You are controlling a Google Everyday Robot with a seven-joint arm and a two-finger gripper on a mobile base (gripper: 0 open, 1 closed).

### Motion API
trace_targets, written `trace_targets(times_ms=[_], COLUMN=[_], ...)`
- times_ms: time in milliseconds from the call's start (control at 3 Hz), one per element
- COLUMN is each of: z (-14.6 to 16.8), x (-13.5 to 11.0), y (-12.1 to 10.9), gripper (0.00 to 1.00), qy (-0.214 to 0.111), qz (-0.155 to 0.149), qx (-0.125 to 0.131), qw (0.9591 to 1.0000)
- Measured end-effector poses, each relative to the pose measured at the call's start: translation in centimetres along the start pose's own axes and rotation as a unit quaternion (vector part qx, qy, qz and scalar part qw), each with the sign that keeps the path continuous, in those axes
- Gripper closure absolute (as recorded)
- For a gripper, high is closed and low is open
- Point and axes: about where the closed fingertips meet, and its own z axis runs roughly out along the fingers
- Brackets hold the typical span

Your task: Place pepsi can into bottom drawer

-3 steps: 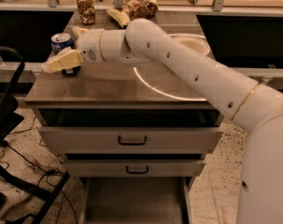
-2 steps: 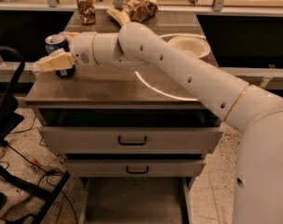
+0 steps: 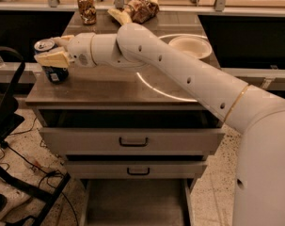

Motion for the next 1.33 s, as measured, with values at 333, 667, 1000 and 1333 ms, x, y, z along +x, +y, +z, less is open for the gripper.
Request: trace_targets(times_ms=[333,667,1000,1333], z=[0.3,0.4,-2.1,-8.1], x=[-0.1,-0.1,-2.1,-6.2], y=[0.3,0.3,0.9,4.1], gripper=[1.00,1.00,1.00,1.00], qy=[0.000,0.000,0.014,0.036], qz=[0.000,0.000,-0.011,-0.030], qx=[-0.003,-0.004,0.007,0.036], qw=[1.0000,1.0000,0.9998,0.9983])
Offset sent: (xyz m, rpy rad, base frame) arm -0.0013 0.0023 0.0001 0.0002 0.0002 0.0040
